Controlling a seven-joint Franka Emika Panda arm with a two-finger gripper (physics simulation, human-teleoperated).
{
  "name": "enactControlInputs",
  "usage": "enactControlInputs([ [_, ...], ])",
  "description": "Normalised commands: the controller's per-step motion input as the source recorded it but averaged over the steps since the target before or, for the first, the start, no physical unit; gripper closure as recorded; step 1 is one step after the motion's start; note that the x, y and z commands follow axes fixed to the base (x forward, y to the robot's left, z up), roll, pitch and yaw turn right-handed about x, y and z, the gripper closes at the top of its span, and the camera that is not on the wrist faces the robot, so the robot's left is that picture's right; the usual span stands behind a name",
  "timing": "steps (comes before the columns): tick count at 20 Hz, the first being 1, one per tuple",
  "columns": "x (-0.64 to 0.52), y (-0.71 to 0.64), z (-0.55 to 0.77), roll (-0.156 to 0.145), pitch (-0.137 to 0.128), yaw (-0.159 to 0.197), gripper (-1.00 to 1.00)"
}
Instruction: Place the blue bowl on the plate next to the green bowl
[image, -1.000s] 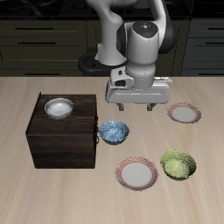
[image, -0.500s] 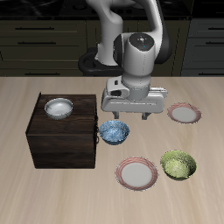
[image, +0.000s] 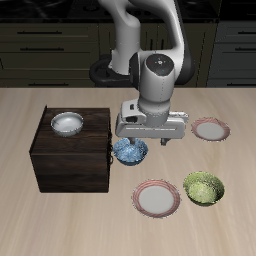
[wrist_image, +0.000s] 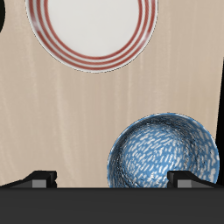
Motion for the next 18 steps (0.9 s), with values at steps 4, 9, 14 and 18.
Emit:
enactControlInputs([
  [4,-0.04,0.0,-0.31,-0.001,0.047,0.006,-1.0],
  [9,-0.09,0.02,-0.27,0.009,0.047,-0.009,-1.0],
  [14,-0.08,0.04,-0.25,0.006,0.037,-0.003,-1.0],
  [18,-0.05,-0.02,-0.32,0.007,0.066,-0.025,-1.0],
])
